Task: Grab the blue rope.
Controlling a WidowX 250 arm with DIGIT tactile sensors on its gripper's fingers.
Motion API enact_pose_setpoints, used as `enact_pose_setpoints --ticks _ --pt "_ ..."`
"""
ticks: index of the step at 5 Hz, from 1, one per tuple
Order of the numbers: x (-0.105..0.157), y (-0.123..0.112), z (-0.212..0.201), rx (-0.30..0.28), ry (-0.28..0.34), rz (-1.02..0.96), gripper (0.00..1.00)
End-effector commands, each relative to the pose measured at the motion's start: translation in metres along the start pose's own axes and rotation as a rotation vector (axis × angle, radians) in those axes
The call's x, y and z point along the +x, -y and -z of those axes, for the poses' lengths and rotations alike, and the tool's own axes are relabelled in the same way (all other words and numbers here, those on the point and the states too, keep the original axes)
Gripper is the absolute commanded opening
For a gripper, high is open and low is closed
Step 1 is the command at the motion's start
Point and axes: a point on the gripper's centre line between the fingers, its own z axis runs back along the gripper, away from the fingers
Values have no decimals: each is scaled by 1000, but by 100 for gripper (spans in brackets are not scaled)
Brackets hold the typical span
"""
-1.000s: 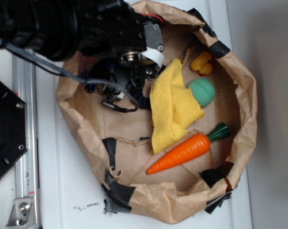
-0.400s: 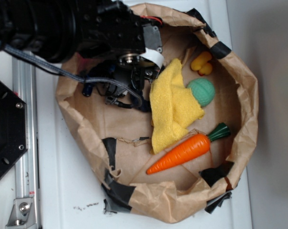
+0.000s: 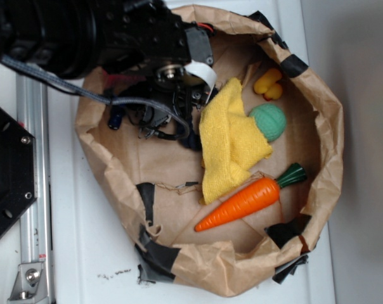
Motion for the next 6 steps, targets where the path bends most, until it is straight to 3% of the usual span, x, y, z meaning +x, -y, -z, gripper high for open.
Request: enact_pose_setpoints --ticks 1,2,3,5,6 --pt "-4 6 -18 -10 16 -88 0" --pt "21 24 -70 41 93 -181 0" --pt "42 28 -121 -11 56 -377 0" --pt "66 42 -143 -107 62 -510 0" --pt "63 44 -140 -82 57 -515 0"
